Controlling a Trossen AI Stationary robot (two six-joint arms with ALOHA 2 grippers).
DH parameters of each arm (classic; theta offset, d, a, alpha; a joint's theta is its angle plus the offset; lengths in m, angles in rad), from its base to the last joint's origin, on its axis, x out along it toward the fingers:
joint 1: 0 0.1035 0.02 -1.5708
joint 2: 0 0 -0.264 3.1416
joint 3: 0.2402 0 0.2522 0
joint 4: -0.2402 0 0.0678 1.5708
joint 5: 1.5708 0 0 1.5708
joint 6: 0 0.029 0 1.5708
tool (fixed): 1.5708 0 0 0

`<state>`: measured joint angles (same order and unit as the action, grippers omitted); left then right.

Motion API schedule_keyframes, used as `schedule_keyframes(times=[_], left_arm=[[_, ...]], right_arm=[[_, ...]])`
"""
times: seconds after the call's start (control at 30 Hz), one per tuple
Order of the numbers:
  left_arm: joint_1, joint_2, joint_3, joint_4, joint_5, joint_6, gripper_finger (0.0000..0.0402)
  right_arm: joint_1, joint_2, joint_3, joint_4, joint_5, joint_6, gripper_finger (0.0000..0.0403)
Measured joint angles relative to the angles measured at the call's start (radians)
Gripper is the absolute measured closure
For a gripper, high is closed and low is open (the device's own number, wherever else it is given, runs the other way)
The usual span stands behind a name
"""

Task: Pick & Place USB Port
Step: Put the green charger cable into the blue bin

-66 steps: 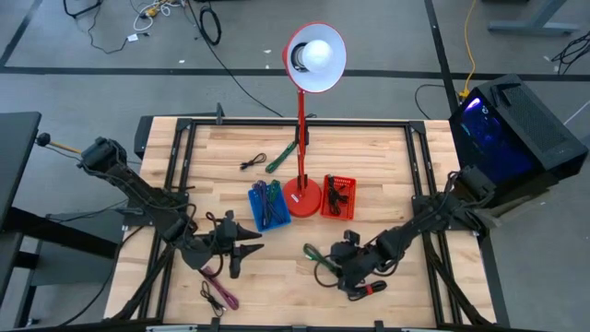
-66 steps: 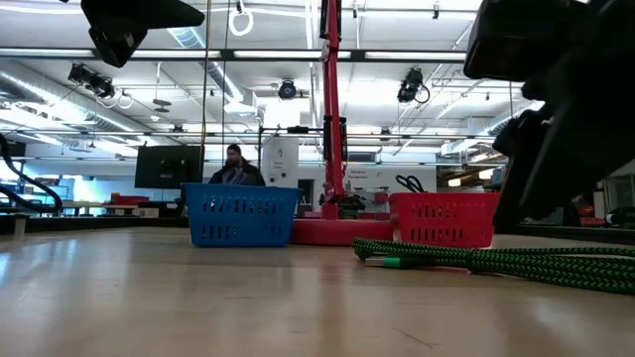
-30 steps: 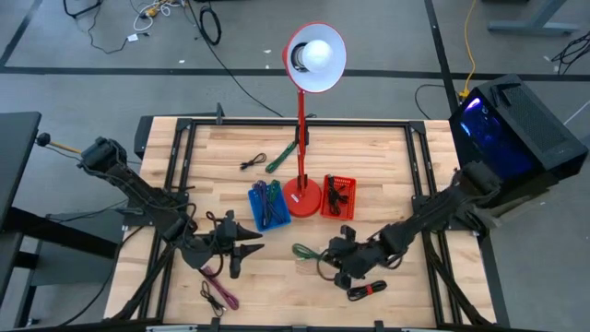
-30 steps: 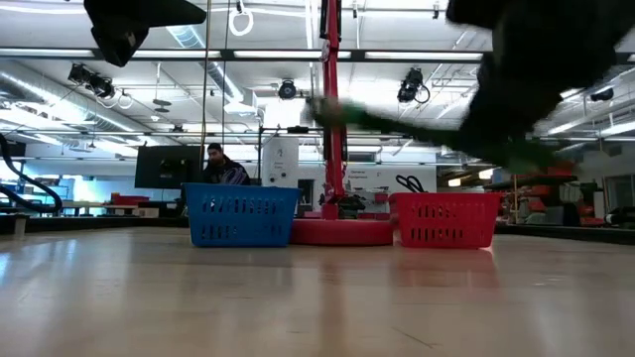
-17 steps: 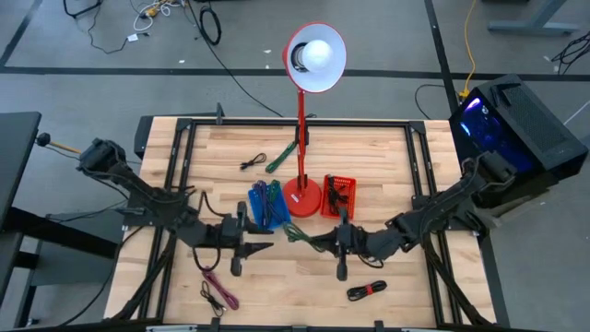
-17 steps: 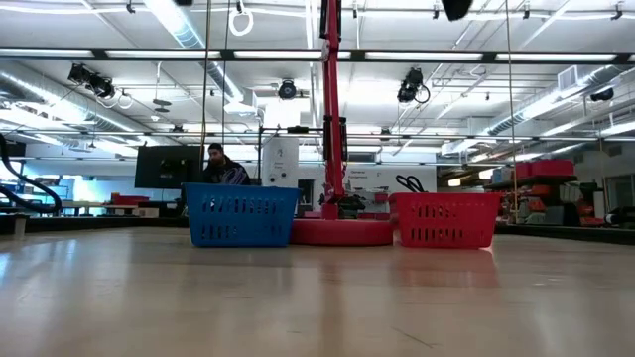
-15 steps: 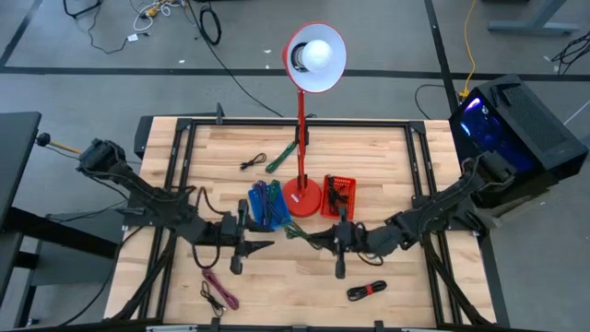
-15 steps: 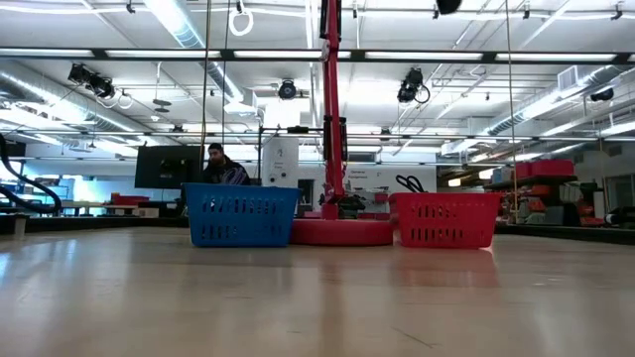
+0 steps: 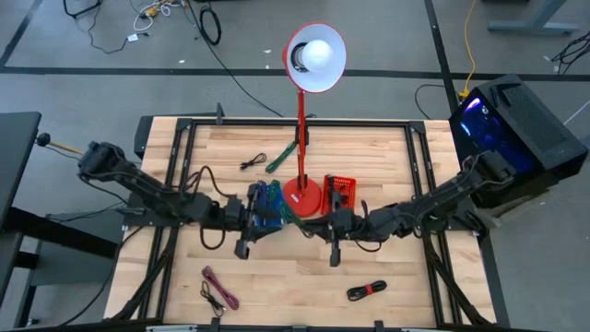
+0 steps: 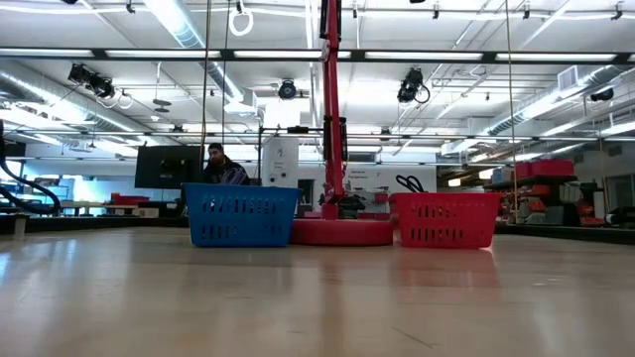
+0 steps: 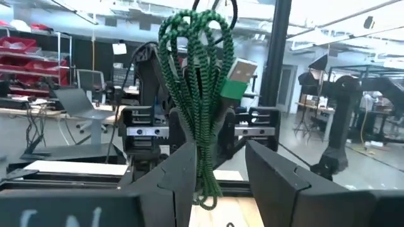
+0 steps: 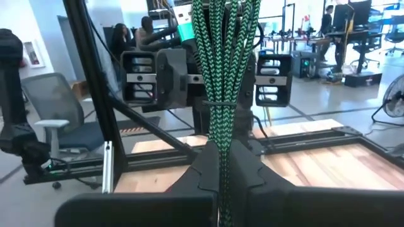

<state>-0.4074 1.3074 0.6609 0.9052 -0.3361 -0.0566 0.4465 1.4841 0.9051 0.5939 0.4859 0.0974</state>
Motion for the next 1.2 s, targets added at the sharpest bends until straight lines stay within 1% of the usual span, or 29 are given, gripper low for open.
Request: schedule_keyframes(times=[0.17,0.33,0.47,0.73,0.8,0.83,0.9,0.93,1.0,1.1,1.2], left_arm=[[0.038,0.032,0.0,0.055,0.028,-0.001,0.0259],[0.066,0.075,0.009,0.103,0.047,0.001,0.0259],[0.083,0.118,0.049,0.124,0.079,0.002,0.0259],[0.108,0.198,0.157,0.095,0.072,0.024,0.0263],[0.111,0.202,0.176,0.04,0.039,0.021,0.0283],[0.112,0.202,0.183,0.007,0.02,0.021,0.0304],[0.113,0.201,0.187,-0.031,-0.008,0.017,0.0364],[0.112,0.2,0.186,-0.032,-0.018,0.016,0.0381],[0.112,0.199,0.186,-0.027,-0.036,0.016,0.0389],[0.113,0.187,0.185,-0.062,-0.064,0.015,0.0393],[0.112,0.154,0.184,-0.146,-0.113,0.013,0.0394]], right_arm=[[-0.024,0.0,0.0,0.014,-0.008,-0.001,0.0399],[-0.049,0.006,0.0,0.044,-0.041,0.003,0.0399],[-0.068,0.007,0.0,0.054,-0.069,0.02,0.0399],[-0.079,0.052,0.0,0.084,-0.088,0.025,0.0399],[-0.08,0.057,0.0,0.081,-0.085,0.025,0.0399],[-0.08,0.057,0.0,0.081,-0.083,0.023,0.0399],[-0.08,0.057,0.0,0.083,-0.073,0.013,0.0399],[-0.081,0.057,0.0,0.087,-0.075,0.003,0.0398],[-0.082,0.057,0.0,0.095,-0.069,-0.004,0.0387],[-0.085,0.057,0.0,0.069,-0.065,-0.002,0.0365],[-0.082,0.057,0.0,0.038,-0.061,-0.002,0.0342]])
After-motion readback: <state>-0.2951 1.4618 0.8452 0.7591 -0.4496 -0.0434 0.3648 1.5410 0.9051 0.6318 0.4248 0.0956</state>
